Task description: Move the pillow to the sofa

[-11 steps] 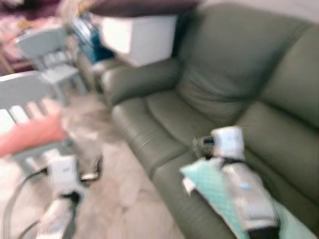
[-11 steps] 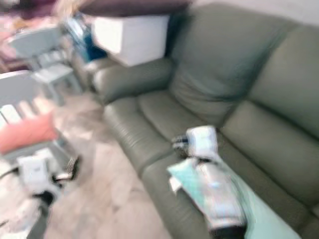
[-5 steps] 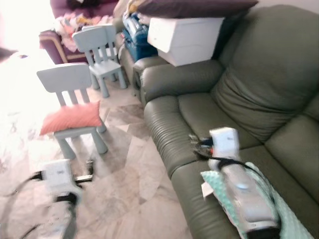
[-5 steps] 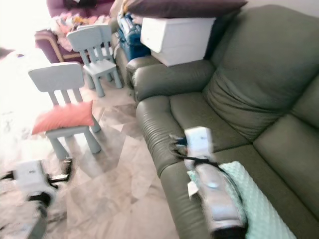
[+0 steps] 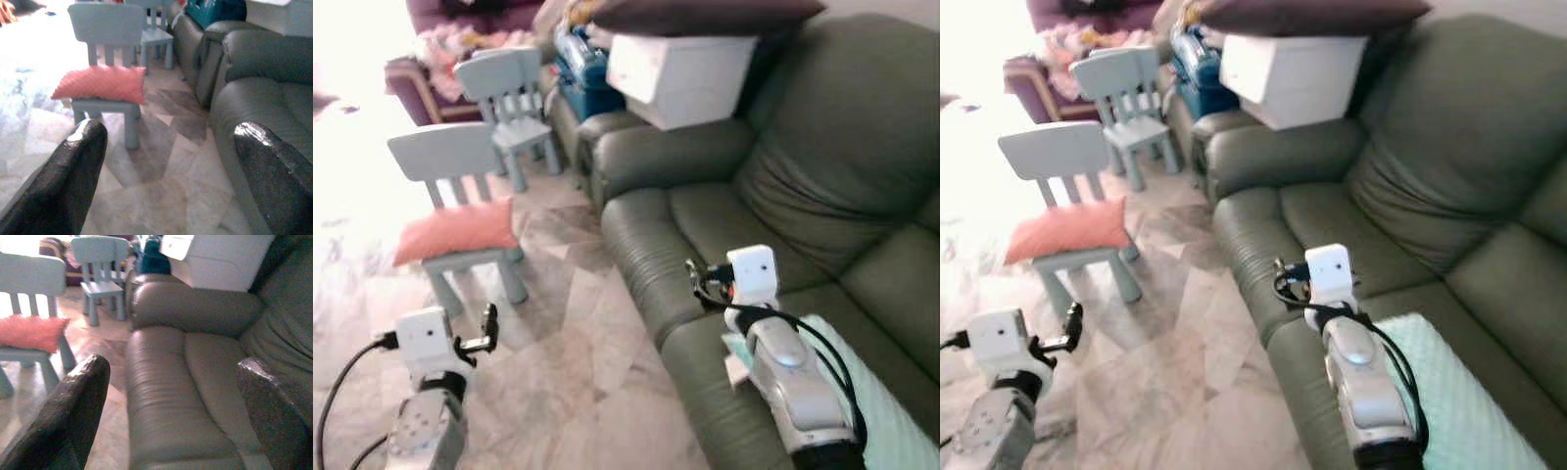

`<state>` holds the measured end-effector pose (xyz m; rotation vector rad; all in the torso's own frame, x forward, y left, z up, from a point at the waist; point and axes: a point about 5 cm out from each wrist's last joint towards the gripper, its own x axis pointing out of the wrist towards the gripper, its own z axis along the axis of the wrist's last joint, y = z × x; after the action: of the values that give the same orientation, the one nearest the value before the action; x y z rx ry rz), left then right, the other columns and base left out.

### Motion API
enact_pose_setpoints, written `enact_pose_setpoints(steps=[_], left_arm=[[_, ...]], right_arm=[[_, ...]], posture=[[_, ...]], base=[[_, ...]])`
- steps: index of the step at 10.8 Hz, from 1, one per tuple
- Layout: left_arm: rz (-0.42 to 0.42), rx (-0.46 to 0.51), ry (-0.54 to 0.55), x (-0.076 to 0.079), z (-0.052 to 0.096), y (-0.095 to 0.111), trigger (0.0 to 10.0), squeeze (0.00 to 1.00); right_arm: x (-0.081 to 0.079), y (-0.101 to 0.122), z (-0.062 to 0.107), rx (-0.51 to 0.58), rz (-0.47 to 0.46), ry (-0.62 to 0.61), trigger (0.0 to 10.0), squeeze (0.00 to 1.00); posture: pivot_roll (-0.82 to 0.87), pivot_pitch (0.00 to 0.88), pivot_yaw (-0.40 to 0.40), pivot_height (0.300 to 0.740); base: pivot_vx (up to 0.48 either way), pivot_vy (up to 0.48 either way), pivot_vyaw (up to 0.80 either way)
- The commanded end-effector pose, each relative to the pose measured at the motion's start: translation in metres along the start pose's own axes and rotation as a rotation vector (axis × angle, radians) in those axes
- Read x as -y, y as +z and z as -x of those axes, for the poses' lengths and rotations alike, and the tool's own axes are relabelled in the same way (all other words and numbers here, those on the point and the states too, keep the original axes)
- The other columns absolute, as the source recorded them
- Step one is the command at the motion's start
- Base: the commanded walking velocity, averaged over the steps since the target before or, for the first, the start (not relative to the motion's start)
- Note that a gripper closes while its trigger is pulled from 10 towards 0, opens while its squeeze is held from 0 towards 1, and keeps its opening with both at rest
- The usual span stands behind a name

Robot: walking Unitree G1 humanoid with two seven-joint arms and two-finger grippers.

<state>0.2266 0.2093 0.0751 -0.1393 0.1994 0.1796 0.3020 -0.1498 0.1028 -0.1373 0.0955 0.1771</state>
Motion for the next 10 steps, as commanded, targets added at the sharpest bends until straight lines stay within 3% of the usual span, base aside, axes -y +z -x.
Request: enact_pose_setpoints(steps=[1,7,10], left_arm=[[-0.015,-0.002,0.013,-0.0045,-0.0002,0.0009,10.0,0.0],[-0.021,-0.01,0.016,-0.004,-0.0005,-0.0008,10.0,0.0],[-0.036,0.012,0.01,-0.0018,-0.0015,0.0026,10.0,0.0]], right_arm=[[0.0001,0.0024,-0.002,0.006,-0.009,-0.004,10.0,0.0],[-0.0005,0.0016,-0.0018,0.003,-0.012,-0.006,10.0,0.0],[-0.0007,0.0018,-0.0017,0.002,-0.014,-0.006,10.0,0.0]], posture=[[-0.13,0.0,0.03,0.74],[-0.13,0.0,0.033,0.74],[-0.13,0.0,0.033,0.74]], base=[[0.0,0.458,0.0],[0.0,0.447,0.0],[0.0,0.0,0.0]])
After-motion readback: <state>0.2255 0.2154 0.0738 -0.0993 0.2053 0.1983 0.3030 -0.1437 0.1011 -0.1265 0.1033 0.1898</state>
